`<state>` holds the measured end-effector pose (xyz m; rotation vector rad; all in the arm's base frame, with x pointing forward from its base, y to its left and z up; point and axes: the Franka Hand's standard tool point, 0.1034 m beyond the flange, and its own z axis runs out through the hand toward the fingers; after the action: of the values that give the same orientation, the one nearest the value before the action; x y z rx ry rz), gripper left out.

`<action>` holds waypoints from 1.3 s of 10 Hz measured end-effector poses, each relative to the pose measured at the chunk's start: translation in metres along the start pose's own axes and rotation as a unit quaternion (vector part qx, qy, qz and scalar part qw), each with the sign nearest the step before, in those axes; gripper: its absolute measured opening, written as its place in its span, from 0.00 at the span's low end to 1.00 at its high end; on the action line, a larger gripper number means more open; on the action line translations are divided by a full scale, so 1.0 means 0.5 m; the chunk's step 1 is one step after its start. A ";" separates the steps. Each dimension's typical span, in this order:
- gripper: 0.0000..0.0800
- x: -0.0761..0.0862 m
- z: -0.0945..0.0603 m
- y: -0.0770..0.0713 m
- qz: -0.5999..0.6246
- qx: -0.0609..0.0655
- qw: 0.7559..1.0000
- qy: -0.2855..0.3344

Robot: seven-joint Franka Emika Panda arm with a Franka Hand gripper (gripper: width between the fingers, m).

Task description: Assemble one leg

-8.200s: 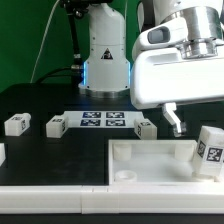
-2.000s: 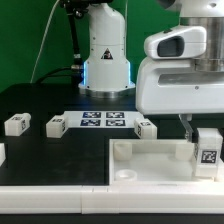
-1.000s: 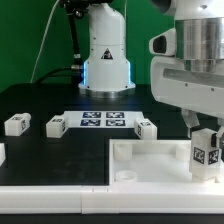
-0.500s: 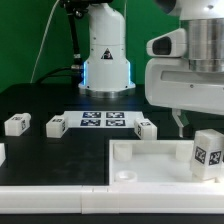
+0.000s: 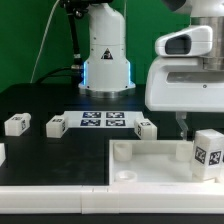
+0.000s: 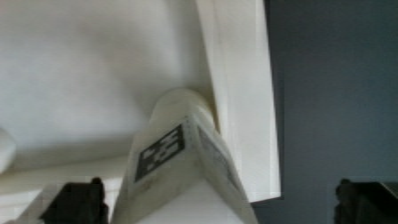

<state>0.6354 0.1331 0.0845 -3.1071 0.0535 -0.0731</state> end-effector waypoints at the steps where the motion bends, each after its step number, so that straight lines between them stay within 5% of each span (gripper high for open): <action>1: 0.81 0.001 0.000 0.004 -0.040 0.000 0.999 0.001; 6: 0.81 -0.003 0.005 0.012 -0.101 0.000 0.995 -0.001; 9: 0.37 -0.002 0.005 0.016 -0.100 -0.001 0.995 -0.001; 13: 0.37 -0.001 0.005 0.022 -0.008 0.006 1.000 -0.002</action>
Offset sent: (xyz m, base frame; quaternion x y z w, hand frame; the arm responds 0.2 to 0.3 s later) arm -0.0078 0.0020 0.0012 0.0008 0.0100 -0.1143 0.9934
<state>0.6348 0.1223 0.0816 -3.0963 0.0265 -0.0677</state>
